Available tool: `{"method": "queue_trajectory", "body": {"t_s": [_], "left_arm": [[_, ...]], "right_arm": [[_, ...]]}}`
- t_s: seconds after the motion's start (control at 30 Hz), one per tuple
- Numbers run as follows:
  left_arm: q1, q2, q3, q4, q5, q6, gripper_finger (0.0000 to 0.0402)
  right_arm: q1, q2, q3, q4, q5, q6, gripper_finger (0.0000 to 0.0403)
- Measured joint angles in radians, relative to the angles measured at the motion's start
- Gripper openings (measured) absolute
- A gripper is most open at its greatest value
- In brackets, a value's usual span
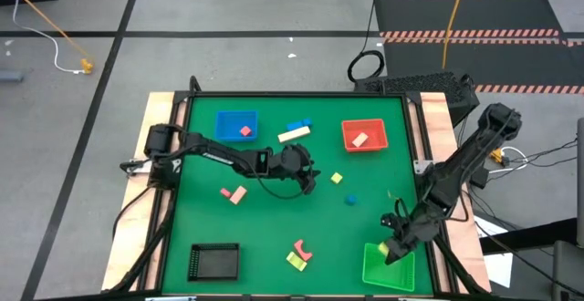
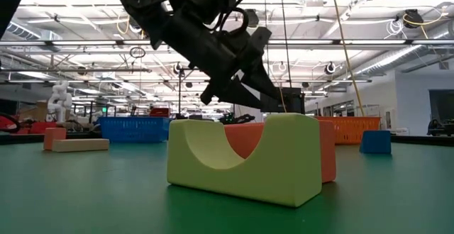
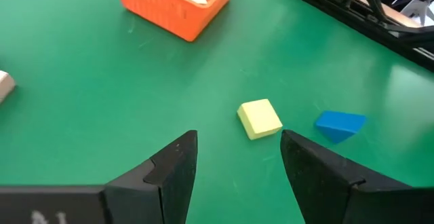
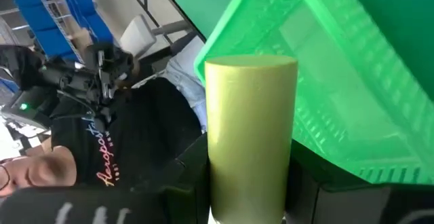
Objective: Sort & place blocks by color
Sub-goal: Put the top left green block in the green basket, then put the top left blue block in the black basket
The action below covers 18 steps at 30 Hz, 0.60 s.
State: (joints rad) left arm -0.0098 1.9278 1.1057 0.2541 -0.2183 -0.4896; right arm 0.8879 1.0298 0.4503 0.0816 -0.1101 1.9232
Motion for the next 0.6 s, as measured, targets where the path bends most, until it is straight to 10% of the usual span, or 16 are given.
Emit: {"method": "queue_trajectory", "body": {"t_s": [0.1,0.43,0.6], "left_arm": [[0.011,0.0,0.0,-0.001,0.0,0.017,0.0214],[0.002,0.0,0.0,-0.011,0.032,0.233,0.0214],[0.008,0.0,0.0,-0.089,-0.174,0.308,0.0214]], "right_arm": [[0.008,0.016,0.0,0.017,0.001,0.001,0.0114],[0.007,0.014,0.0,0.058,-0.02,0.003,0.0348],[0.006,0.014,0.0,0.171,-0.022,-0.01,0.0386]]}}
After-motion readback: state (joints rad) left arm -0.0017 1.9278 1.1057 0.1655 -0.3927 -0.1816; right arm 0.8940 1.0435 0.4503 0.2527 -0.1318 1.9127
